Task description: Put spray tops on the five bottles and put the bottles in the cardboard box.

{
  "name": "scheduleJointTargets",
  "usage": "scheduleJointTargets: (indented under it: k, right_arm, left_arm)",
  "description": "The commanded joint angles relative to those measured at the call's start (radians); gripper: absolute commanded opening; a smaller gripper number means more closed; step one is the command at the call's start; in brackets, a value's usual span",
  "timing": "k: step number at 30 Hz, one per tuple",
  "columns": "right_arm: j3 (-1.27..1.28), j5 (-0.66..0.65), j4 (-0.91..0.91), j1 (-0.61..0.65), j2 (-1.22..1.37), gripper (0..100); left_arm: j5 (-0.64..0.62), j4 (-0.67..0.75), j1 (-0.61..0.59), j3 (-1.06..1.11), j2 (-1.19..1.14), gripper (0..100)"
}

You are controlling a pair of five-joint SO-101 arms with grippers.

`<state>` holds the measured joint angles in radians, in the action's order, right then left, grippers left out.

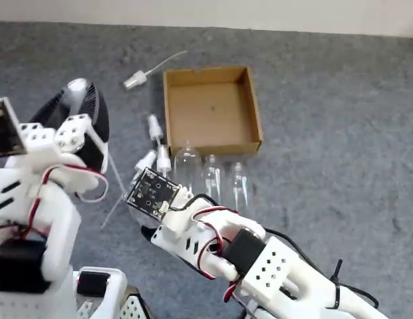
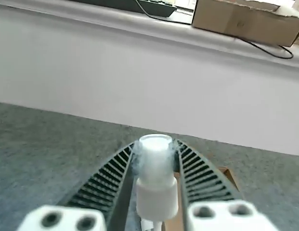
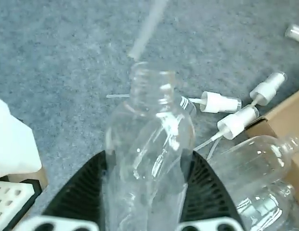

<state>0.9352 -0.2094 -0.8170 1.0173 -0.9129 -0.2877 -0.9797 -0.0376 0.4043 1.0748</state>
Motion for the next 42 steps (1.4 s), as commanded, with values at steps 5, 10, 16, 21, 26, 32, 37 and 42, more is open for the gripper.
scheduleJointTargets:
  k: [5, 10, 16, 21, 26, 32, 37, 42]
  right_arm:
    - [-0.007, 0.008, 0.022, 0.007, -0.03, 0.3]
    - [-0.007, 0.009, 0.022, 0.005, -0.03, 0.3]
    - [-0.012, 0.014, 0.022, -0.036, -0.03, 0.3]
    - [-0.013, 0.129, 0.027, -0.142, -0.03, 0.3]
    - [-0.013, 0.153, 0.028, -0.147, -0.03, 0.3]
    - [-0.018, 0.146, 0.039, -0.154, -0.031, 0.3]
    - [-0.038, 0.153, 0.206, -0.154, -0.031, 0.3]
    - [0.005, 0.153, 0.374, -0.154, -0.031, 0.3]
  left_arm:
    - [-0.005, 0.11, -0.013, 0.11, 0.013, 0]
    - [-0.006, 0.104, -0.013, 0.133, 0.015, 0]
    - [-0.011, 0.054, -0.005, 0.153, 0.016, 0]
    - [-0.006, -0.043, 0.019, 0.162, 0.016, 0]
    - [-0.005, -0.068, 0.165, 0.229, 0.016, 0]
    - [-0.005, -0.069, 0.248, 0.303, 0.016, 0]
    - [-0.008, -0.069, 0.251, 0.331, 0.018, 0]
    - [-0.005, -0.069, 0.245, 0.371, 0.088, 0]
